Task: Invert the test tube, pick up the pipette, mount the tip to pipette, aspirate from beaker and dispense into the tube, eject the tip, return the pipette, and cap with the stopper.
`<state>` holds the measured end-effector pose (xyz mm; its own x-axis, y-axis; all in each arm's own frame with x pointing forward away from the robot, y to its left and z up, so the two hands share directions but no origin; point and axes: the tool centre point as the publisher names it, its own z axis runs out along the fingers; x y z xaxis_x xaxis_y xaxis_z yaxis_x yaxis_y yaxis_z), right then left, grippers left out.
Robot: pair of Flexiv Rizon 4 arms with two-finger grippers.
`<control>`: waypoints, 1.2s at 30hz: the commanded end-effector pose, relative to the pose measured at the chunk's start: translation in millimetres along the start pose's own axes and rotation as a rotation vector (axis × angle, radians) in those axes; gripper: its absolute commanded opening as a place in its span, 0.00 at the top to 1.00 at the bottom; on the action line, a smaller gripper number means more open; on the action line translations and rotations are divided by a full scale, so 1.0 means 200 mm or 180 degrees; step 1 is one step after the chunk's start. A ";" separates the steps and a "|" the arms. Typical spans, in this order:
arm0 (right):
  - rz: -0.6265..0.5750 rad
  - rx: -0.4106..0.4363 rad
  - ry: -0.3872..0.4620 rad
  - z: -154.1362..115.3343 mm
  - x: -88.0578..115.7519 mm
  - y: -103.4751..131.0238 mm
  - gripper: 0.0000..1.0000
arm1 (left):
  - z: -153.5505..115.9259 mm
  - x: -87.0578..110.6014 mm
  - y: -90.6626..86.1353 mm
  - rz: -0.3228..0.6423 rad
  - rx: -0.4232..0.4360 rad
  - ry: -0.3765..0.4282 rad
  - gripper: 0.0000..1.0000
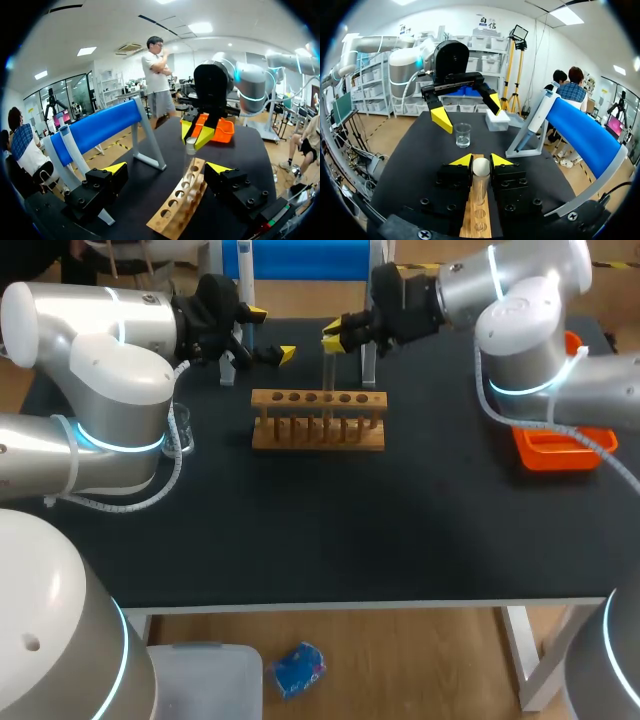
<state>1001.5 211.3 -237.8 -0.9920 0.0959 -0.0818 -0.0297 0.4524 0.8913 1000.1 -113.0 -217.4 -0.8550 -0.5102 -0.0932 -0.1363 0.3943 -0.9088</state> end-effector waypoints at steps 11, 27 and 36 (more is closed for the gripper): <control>-0.0006 -0.0105 -0.0054 0.05 0.03 -0.11 1.00 | 0.01 0.00 0.01 0.0002 0.0016 -0.0001 0.00; -0.0009 -0.0169 -0.0117 0.01 0.02 -0.06 0.00 | 0.01 0.00 0.01 0.0002 0.0016 -0.0001 0.00; -0.0047 -0.0430 -0.0171 -0.07 -0.03 0.13 0.00 | 0.01 0.00 0.01 0.0002 0.0016 -0.0001 0.00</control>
<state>1007.1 213.9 -217.1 -0.9834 0.1420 -0.1127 -0.0576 0.3446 0.9370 1000.1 -113.0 -217.4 -0.8550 -0.5102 -0.0932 -0.1363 0.3943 -0.9088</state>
